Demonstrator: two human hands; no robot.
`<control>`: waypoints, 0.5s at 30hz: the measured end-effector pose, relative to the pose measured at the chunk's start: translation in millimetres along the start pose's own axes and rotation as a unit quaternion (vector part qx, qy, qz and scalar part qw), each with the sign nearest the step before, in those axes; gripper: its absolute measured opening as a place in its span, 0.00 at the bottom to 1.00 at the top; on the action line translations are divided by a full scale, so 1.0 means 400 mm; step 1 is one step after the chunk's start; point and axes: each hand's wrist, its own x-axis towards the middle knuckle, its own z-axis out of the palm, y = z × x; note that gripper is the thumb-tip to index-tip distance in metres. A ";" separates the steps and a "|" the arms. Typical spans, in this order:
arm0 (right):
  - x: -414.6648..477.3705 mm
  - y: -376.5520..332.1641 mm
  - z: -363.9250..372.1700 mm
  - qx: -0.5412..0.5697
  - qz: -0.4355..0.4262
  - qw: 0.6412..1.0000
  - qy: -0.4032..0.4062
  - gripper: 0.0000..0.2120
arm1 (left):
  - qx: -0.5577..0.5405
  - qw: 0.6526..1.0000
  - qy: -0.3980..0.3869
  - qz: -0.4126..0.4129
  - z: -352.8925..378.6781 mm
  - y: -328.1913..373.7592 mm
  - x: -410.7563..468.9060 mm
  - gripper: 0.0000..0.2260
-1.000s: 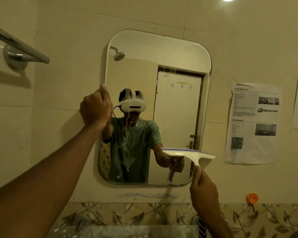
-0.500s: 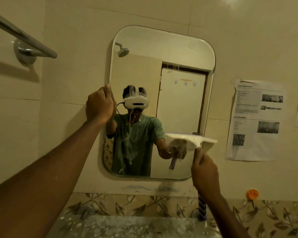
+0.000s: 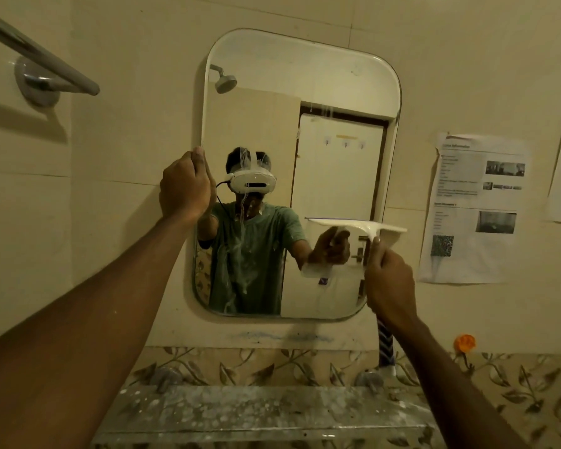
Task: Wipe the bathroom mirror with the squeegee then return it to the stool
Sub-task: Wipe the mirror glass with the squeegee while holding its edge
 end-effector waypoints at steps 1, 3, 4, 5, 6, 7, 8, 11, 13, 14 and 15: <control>-0.008 0.000 0.006 -0.005 0.000 1.000 -0.002 0.23 | 0.000 1.000 0.001 0.003 0.001 -0.002 0.000 0.22; -0.059 0.036 0.027 -0.017 0.017 1.000 -0.004 0.21 | 0.000 1.000 0.005 0.012 0.006 -0.007 -0.001 0.22; -0.099 0.061 0.039 -0.024 0.028 0.999 -0.010 0.21 | -0.001 1.000 0.007 0.016 0.007 -0.009 -0.002 0.22; -0.142 0.086 0.050 -0.036 0.041 0.998 -0.021 0.21 | -0.002 1.000 0.008 0.018 0.008 -0.010 -0.002 0.22; -0.184 0.110 0.063 -0.053 0.057 0.996 -0.033 0.21 | -0.003 1.000 0.008 0.021 0.008 -0.010 -0.002 0.22; -0.218 0.133 0.074 -0.075 0.076 0.993 -0.042 0.21 | -0.003 1.000 0.008 0.022 0.007 -0.010 -0.002 0.21; -0.245 0.148 0.080 -0.100 0.091 0.990 -0.044 0.22 | -0.002 1.000 0.008 0.021 0.006 -0.009 -0.003 0.21; -0.265 0.155 0.081 -0.117 0.097 0.987 -0.045 0.24 | -0.005 1.000 0.002 0.016 0.003 -0.004 -0.005 0.21; -0.227 0.126 0.065 -0.088 0.080 0.992 -0.038 0.24 | -0.007 1.000 -0.001 0.017 0.002 -0.005 -0.004 0.21; -0.193 0.111 0.055 -0.073 0.066 0.995 -0.024 0.24 | -0.007 1.000 -0.001 0.016 0.002 -0.006 -0.003 0.21; -0.154 0.097 0.046 -0.058 0.054 0.997 -0.005 0.24 | -0.006 1.000 -0.001 0.015 0.003 -0.008 -0.002 0.21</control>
